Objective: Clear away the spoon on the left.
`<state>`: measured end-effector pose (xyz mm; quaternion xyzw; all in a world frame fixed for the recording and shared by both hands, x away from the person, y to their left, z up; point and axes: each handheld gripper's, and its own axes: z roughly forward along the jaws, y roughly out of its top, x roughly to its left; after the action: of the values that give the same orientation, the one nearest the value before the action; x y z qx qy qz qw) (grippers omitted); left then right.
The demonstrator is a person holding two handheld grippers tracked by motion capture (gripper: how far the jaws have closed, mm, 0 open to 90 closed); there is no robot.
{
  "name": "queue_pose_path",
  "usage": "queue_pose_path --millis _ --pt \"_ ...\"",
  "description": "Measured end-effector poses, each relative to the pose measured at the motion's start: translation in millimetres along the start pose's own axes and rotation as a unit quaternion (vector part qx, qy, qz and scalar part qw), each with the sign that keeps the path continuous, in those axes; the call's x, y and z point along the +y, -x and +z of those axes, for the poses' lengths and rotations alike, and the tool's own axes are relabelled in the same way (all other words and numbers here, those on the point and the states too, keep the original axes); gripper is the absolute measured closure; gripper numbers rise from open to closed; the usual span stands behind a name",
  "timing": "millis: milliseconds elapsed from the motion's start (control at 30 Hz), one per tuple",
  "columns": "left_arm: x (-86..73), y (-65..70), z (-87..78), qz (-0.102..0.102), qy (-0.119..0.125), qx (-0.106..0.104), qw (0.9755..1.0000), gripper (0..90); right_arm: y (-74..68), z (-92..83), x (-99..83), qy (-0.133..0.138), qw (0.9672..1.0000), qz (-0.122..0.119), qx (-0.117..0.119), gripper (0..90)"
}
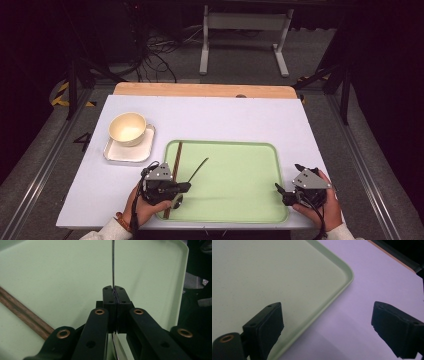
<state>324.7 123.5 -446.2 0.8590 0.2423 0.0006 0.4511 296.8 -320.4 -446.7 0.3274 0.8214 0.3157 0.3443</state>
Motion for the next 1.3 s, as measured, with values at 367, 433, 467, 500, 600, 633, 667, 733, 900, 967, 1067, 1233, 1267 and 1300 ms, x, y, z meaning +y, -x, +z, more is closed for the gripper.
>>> queue_pose_path --millis 367,433,467,500,600,633,667,733,900,967,1067,1233,1267,1300 --pt "-2.7 -1.3 9.5 -0.008 -0.015 -0.014 0.9998 86.0 -0.3 -0.1 0.2 0.001 1.0 -0.002 0.002 11.0" --pt "-2.3 -2.1 10.3 -0.007 -0.018 -0.015 0.9997 85.8 -0.5 0.2 0.2 0.0 1.0 -0.003 0.002 11.0" --pt "-2.6 -1.9 11.1 -0.01 -0.018 -0.015 0.9997 85.8 -0.6 0.3 0.2 0.0 1.0 -0.003 0.001 11.0" --pt "-2.6 -2.5 11.6 -0.005 -0.025 -0.015 0.9996 86.2 -0.7 0.3 0.2 0.0 1.0 -0.003 0.002 11.0" --pt "-3.1 -2.8 14.2 -0.003 -0.029 -0.015 0.9995 86.3 -0.7 0.4 0.2 0.0 1.0 -0.003 0.002 11.0" --pt "-3.0 -3.1 14.4 -0.002 -0.03 -0.014 0.9994 86.3 -0.7 0.4 0.2 0.0 1.0 -0.003 0.002 11.0" --pt "-2.8 -3.4 14.5 -0.001 -0.031 -0.013 0.9994 86.4 -0.7 0.4 0.2 0.0 1.0 -0.003 0.002 11.0" --pt "-2.4 -3.7 14.4 0.002 -0.032 -0.01 0.9994 87.3 -0.5 0.2 0.2 0.0 1.0 -0.003 0.002 11.0" --pt "0.2 -3.3 15.5 0.019 -0.037 -0.005 0.9991 90.0 -1.0 0.7 0.2 0.0 1.0 -0.004 0.002 11.0" --pt "1.5 -3.3 17.3 0.027 -0.042 -0.002 0.9988 90.0 -1.2 0.7 0.4 0.0 1.0 -0.005 0.002 11.0" --pt "6.0 -3.8 20.5 0.039 -0.041 -0.006 0.9984 90.0 -1.5 0.1 1.0 0.002 1.0 -0.005 0.002 11.0" --pt "16.8 -3.8 27.3 0.061 -0.034 -0.025 0.9973 88.9 -1.6 1.1 0.6 -0.001 1.0 -0.005 0.003 11.0" --pt "19.3 -1.4 30.6 0.069 -0.039 -0.027 0.9965 89.4 -1.9 1.1 0.6 -0.001 1.0 -0.005 0.003 11.0" --pt "20.5 0.0 32.7 0.076 -0.045 -0.027 0.9957 89.8 -1.9 0.9 0.7 -0.001 1.0 -0.006 0.003 11.0"
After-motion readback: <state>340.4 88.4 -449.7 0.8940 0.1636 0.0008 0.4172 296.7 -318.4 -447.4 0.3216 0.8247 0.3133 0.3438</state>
